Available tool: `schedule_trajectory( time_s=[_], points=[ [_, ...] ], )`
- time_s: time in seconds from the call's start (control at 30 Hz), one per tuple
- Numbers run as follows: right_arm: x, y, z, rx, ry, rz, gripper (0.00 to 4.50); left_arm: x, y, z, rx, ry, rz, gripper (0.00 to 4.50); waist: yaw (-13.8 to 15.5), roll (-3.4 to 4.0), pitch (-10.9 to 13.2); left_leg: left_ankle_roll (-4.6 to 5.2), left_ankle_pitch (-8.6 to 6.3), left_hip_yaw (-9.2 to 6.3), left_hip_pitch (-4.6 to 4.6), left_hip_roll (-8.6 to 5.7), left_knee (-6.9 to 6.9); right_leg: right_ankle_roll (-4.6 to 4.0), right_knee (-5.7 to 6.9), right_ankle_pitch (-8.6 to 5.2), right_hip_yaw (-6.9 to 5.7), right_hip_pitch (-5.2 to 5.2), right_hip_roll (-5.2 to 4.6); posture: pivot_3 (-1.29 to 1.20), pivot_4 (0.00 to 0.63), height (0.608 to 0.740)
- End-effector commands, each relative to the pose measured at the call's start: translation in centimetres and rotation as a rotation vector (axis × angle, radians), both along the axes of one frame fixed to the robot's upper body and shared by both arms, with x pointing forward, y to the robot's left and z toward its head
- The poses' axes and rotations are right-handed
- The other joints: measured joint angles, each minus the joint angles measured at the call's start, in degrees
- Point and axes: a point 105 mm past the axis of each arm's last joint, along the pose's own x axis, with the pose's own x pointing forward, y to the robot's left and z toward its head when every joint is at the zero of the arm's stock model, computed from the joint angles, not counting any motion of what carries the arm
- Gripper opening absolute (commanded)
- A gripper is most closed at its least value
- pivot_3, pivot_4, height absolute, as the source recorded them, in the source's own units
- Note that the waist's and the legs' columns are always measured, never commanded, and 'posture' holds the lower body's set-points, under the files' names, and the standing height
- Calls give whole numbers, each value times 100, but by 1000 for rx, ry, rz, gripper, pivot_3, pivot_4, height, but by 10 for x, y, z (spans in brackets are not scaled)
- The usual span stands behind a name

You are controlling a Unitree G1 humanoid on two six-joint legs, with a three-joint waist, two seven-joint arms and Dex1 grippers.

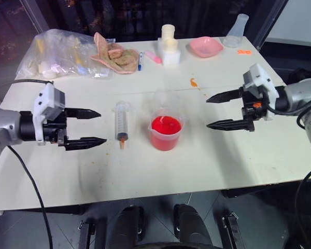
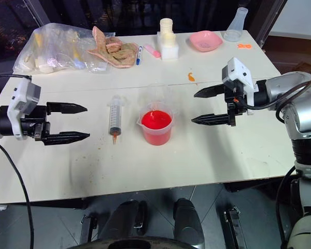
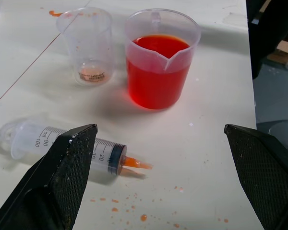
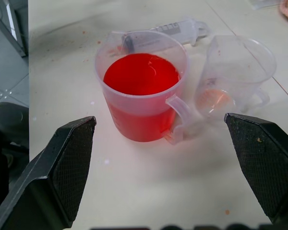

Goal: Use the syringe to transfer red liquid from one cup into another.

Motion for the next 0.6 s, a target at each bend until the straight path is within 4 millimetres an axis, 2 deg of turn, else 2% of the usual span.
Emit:
schedule_trajectory(
  time_s=[0.03,0.2,0.6],
  points=[
    [-1,0,14,-10,-54,14,4500,-3,4,8,20,-16,-1,4479,-1,0,0,0,0,0,0,0,0,0,0,0,0,0,0,0,150,740],
    [-2,-1,14,-14,-55,16,4500,-6,2,17,-27,-13,-7,4479,-1,3,2,0,0,1,0,0,0,0,1,0,0,-1,-1,0,150,740],
    [3,-2,13,-13,-81,13,4500,-8,9,8,29,25,16,4479,-2,8,5,0,0,2,0,0,0,0,1,0,0,-1,-1,0,150,740]
  ],
)
